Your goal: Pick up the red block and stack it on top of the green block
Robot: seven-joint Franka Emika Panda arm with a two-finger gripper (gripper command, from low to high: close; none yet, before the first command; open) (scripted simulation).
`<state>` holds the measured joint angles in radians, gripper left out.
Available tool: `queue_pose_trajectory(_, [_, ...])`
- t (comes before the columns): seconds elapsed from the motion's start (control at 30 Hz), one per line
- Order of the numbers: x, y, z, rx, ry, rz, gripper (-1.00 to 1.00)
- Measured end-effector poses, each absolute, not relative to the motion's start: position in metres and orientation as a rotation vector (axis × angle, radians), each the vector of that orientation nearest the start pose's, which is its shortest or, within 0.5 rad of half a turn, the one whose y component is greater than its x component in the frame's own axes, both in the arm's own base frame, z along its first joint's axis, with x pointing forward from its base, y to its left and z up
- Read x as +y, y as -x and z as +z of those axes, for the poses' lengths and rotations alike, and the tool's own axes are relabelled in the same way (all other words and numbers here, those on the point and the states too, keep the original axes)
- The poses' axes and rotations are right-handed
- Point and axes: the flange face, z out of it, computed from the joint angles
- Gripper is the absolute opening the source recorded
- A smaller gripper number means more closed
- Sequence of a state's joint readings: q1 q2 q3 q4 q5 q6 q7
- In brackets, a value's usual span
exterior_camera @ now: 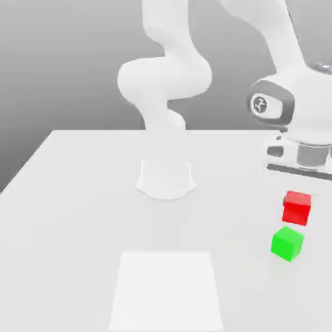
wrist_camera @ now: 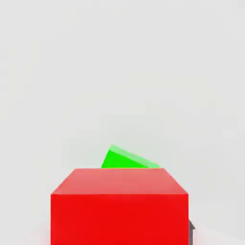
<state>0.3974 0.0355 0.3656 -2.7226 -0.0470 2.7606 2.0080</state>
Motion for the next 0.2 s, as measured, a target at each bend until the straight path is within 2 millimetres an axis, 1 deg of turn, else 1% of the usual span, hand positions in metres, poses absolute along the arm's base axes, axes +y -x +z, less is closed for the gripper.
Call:
queue_pose_trajectory(0.1, [0.281,-0.286,0.191,1.771,2.591,-0.006,-1.0])
queue_pose_trajectory(0.13, [0.28,-0.285,0.184,1.77,2.593,-0.003,1.0])
queue_pose_trajectory(0.2, [0.28,-0.285,0.184,1.77,2.593,-0.003,1.0])
